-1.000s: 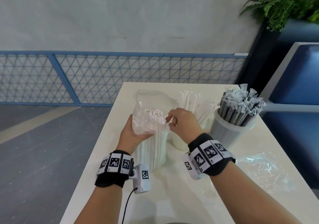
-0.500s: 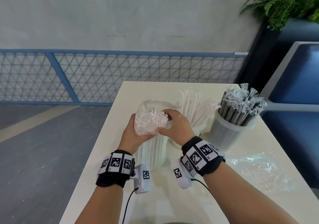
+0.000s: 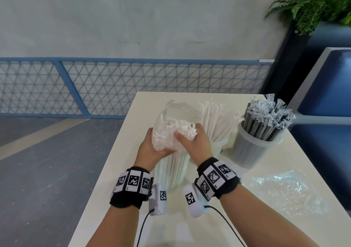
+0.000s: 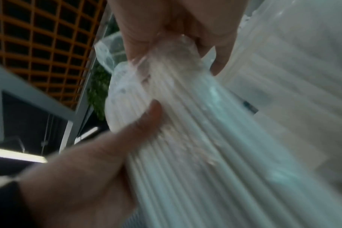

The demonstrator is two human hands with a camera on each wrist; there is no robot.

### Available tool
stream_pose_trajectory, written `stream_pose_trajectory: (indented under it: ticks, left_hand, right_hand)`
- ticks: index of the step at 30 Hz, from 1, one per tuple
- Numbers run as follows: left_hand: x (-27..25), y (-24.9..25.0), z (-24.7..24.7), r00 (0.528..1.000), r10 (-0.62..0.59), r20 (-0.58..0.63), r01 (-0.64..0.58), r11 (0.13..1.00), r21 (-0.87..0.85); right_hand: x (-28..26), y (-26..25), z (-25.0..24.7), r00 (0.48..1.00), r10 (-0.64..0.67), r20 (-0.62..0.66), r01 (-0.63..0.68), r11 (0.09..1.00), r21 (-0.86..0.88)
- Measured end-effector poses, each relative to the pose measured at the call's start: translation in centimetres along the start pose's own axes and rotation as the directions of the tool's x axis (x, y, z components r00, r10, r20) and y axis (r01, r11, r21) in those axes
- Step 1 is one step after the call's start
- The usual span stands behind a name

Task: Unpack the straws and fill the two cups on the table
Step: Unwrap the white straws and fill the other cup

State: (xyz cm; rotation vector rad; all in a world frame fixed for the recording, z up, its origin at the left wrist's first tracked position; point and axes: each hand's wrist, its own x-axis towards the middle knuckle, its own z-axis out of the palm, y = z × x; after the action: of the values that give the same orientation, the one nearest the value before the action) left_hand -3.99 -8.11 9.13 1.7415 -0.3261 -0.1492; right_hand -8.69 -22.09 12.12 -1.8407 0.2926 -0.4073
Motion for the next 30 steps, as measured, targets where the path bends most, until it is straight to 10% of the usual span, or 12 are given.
stream_pose_trajectory:
  ticks: [10,19,30]
  left_hand:
    - [0.6,0.1,0.2,0.999,-0.042,-0.021,0.043,0.999,0.028]
    - [0.8,-0.3,0.5,0.998,-0.054,-0.022,0.054,0.998,0.015]
    - [0.3,0.1,-0.2,0.995,-0.077,-0.059,0.077,0.997,-0.004]
  right_hand:
    - [3.2,-4.7,-2.7,0.981,-0.104,-0.163,0.148,0.946,0.287]
    - [0.1,-0.8,-1.1,0.999,0.004,0.037,-0.004,1.000,0.017]
    - [4.1,-5.7,-4.6,0.941,0.179,-0.286,0.011,0.832,0.555]
